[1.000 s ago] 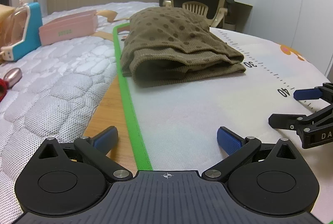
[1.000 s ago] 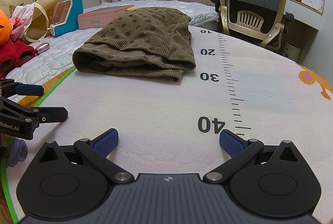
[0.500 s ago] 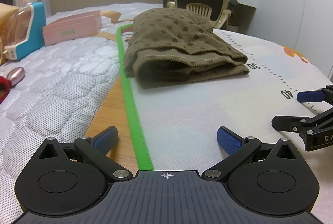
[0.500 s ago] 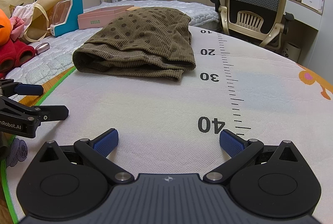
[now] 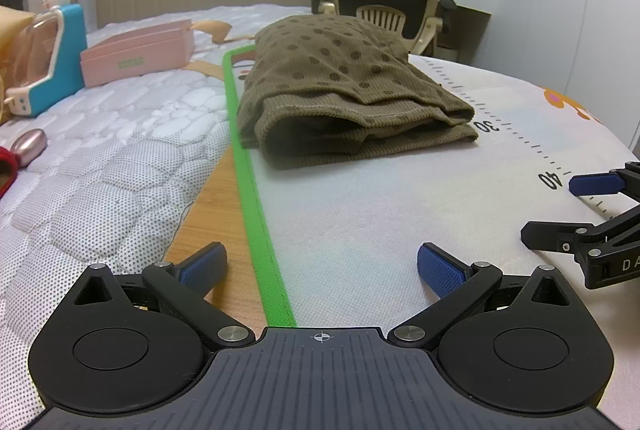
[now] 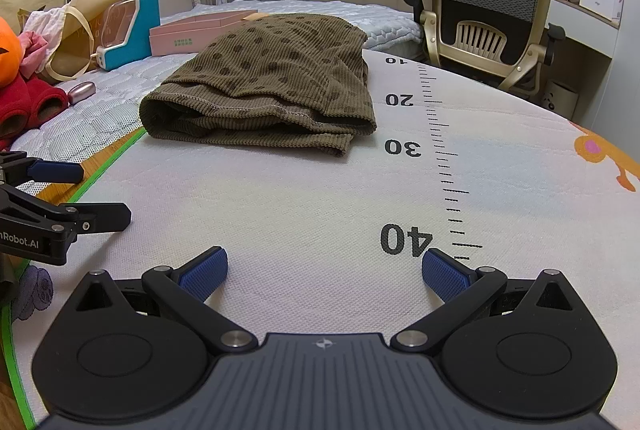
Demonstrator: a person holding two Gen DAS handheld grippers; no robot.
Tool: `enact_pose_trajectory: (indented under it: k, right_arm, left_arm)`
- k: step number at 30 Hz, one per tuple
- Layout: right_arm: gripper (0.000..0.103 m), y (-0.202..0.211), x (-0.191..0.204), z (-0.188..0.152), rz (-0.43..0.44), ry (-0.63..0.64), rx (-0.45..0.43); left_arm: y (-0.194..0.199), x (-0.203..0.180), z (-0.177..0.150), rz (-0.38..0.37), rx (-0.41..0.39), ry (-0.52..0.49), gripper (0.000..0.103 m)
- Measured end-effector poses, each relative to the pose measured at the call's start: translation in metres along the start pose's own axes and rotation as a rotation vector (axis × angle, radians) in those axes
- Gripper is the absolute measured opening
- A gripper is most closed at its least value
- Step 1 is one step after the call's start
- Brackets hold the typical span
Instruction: Fold clothes
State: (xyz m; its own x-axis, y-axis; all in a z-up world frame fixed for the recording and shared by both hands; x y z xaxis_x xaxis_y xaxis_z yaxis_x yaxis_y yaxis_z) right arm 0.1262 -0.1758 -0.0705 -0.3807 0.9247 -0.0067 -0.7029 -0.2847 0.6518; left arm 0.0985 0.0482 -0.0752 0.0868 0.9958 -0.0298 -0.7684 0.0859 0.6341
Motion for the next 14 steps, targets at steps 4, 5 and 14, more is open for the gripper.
enact_pose_trajectory:
  k: [4, 5, 14]
  right_arm:
    - [0.103, 0.0002, -0.0009, -0.0004, 0.001, -0.001, 0.000]
    - [0.103, 0.0003, -0.0010, -0.0005, 0.001, -0.001, 0.000]
    - [0.103, 0.0001, -0.0007, -0.0002, 0.001, 0.000, 0.000]
  left_arm:
    - [0.0005, -0.0007, -0.0003, 0.004, 0.003, -0.001, 0.103]
    - [0.0005, -0.0007, -0.0003, 0.004, 0.004, -0.001, 0.103]
    - [0.0018, -0.0002, -0.0012, -0.001, 0.000, 0.001, 0.103]
Point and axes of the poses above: each gripper's, at about its wrist camera, not at the fingertips, and y roughly against the way its jaws point, x to its left, z to its top, the point moved 4 cm from there along -y, roughly the way its jaws point, and after that the axes turned 1 degree about x, right-handed, at the moved point
